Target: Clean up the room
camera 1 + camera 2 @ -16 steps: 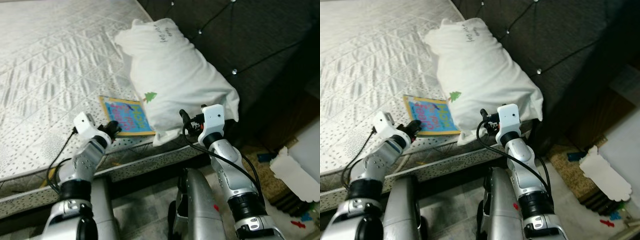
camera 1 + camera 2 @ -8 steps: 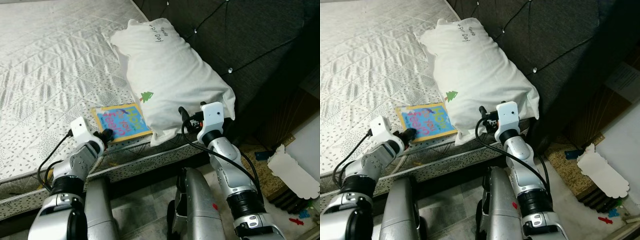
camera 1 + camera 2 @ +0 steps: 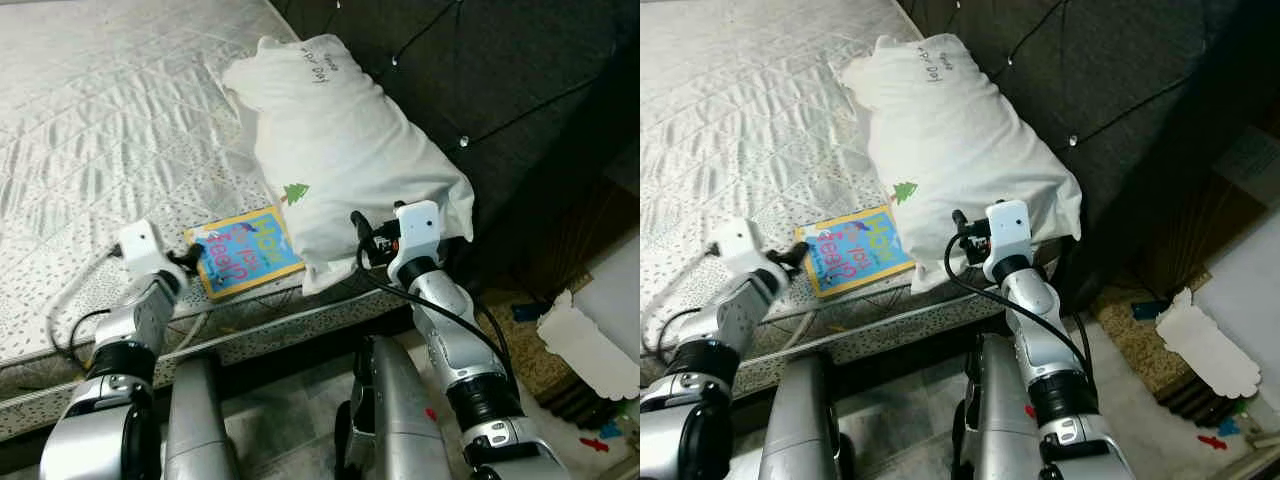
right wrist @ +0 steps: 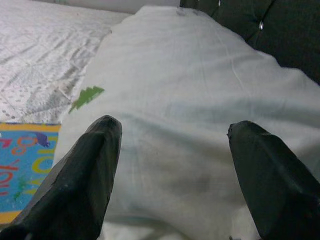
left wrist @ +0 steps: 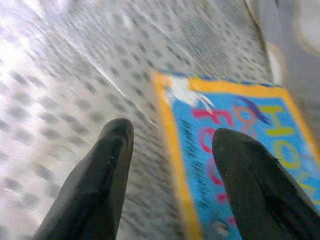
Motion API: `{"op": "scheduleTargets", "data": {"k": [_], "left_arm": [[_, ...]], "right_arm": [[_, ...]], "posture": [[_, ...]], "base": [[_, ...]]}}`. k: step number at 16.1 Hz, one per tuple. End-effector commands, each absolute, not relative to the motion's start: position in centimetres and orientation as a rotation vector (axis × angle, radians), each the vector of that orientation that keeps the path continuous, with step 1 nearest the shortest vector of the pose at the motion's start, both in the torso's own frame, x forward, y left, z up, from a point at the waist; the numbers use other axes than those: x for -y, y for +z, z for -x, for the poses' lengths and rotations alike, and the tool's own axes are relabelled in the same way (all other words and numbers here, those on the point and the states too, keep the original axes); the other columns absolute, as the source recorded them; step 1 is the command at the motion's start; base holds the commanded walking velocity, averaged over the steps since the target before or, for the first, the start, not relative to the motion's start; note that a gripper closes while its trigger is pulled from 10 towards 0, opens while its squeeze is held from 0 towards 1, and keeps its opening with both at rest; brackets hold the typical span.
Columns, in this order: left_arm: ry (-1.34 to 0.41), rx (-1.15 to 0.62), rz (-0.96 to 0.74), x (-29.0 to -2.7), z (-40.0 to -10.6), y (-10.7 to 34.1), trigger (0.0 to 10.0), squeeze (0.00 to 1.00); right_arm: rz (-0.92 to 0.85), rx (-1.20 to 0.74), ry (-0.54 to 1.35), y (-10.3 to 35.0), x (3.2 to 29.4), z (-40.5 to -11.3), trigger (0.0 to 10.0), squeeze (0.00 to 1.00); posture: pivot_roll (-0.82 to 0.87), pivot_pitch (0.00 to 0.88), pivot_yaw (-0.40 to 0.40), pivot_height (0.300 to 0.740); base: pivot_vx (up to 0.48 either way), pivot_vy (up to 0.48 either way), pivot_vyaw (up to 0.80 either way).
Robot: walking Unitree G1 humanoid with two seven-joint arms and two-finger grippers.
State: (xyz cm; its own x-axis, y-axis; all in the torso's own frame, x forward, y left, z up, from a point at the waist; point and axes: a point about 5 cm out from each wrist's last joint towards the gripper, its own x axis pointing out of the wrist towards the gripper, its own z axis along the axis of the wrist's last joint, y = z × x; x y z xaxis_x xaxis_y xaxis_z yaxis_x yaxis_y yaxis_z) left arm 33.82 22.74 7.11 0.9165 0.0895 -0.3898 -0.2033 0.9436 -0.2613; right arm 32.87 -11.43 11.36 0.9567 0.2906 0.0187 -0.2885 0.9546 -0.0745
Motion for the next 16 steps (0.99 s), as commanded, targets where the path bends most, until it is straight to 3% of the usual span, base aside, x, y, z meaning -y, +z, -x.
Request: {"op": "scheduleTargets", "data": {"k": [1, 4, 7, 9, 14, 15, 16], "left_arm": [[0.15, -0.344, 0.248, -22.8, -33.9, 7.6, 10.0, 1.0], [-0.029, -0.283, 0.2, -18.4, -34.8, 8.6, 10.0, 1.0], [-0.28, -0.363, 0.093, -13.2, -34.1, 7.0, 10.0, 1.0], [-0.396, -0.436, 0.034, -11.2, -33.0, 5.8, 10.0, 1.0], [-0.456, -0.482, -0.077, -10.4, -31.6, 4.9, 10.0, 1.0], [-0.415, -0.492, -0.071, -10.7, -31.2, 4.5, 10.0, 0.84], [-0.401, -0.496, -0.068, -10.8, -31.1, 4.4, 10.0, 0.84]], "right_arm": [[0.079, 0.045, 0.284, 11.7, 11.5, -33.2, 10.0, 0.0], [0.077, 0.049, 0.287, 11.8, 11.3, -33.4, 10.0, 0.0], [0.075, 0.06, 0.289, 11.9, 11.0, -33.6, 10.0, 0.0], [0.075, 0.065, 0.285, 11.9, 11.0, -33.7, 10.0, 0.0], [0.075, 0.068, 0.284, 11.8, 11.0, -33.7, 10.0, 0.0], [0.075, 0.07, 0.285, 11.8, 11.0, -33.8, 10.0, 0.0], [0.075, 0.07, 0.286, 11.8, 10.9, -33.8, 10.0, 0.0]], "posture": [[0.03, 0.064, -0.05, 0.515], [0.04, 0.055, -0.049, 0.515], [0.03, 0.049, -0.04, 0.515], [0.03, 0.046, -0.034, 0.515], [0.03, 0.042, -0.03, 0.515], [0.04, 0.037, -0.03, 0.515], [0.04, 0.037, -0.03, 0.515]], "base": [[0.0, 0.0, 0.0], [0.0, 0.0, 0.0], [0.0, 0.0, 0.0], [0.0, 0.0, 0.0], [0.0, 0.0, 0.0], [0.0, 0.0, 0.0], [0.0, 0.0, 0.0]]}}
